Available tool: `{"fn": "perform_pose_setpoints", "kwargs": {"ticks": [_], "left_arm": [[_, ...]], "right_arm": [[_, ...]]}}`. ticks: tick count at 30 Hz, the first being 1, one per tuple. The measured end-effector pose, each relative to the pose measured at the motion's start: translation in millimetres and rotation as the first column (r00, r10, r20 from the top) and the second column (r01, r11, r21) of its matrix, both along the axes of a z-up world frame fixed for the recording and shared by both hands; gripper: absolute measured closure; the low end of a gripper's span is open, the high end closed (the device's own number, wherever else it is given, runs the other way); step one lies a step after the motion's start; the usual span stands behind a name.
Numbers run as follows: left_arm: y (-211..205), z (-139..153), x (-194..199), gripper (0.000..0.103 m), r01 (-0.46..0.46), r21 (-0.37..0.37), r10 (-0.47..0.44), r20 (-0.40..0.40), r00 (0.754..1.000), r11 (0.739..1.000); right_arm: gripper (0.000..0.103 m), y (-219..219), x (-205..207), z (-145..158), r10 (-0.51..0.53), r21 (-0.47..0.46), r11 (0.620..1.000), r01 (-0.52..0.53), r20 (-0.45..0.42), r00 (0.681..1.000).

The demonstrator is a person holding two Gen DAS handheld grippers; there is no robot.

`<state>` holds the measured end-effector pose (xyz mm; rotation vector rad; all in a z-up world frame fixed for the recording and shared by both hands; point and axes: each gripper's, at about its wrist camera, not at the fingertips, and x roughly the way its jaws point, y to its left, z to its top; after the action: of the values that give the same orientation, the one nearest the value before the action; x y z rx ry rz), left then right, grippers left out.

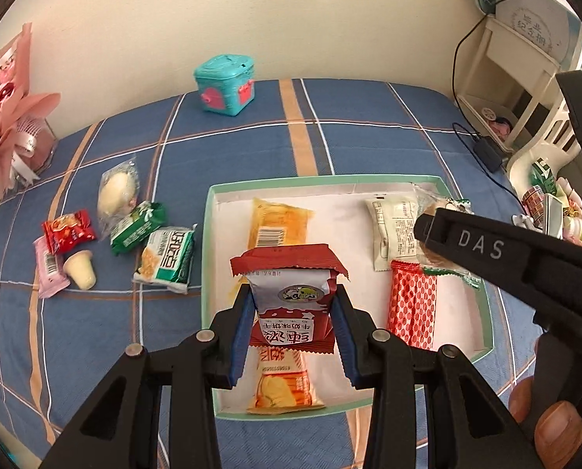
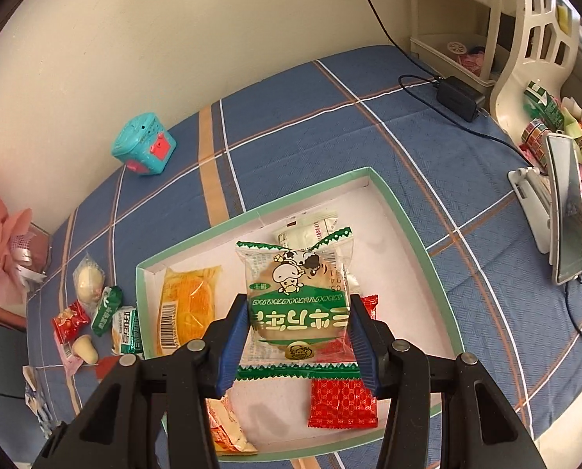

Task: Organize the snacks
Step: 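Lift both held packets and carry them over the white tray, then lower both packets into the tray and open both grippers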

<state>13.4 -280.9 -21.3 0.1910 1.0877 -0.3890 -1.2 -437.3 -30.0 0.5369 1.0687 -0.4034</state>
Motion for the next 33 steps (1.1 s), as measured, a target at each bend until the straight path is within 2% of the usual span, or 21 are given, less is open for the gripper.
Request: {"fn": "perform_pose_setpoints", "kwargs": {"ticks": [12,21,33], "left_arm": [[-20,-14,24,0.062,0.016,-0.006,-0.016,0.025,1.000,1.000],[-52,-17,30,0.062,0.085,-0.002,-0.084,0.069,0.994,0.996],[-35,-28,44,0.062,0.018,0.018,-0.019,0.031,0.999,1.000]], "right_arm": [[0.051,-9,4,-11,-0.004,0.012,1.000,0.004,-0.008,1.000],[0.050,-25,10,-22,-0.022,0.027,0.999,0.022,-0.025,0.999],[0.050,-26,18,-34,-0.008,0.046,0.999,0.010,-0.050,0.999]]}}
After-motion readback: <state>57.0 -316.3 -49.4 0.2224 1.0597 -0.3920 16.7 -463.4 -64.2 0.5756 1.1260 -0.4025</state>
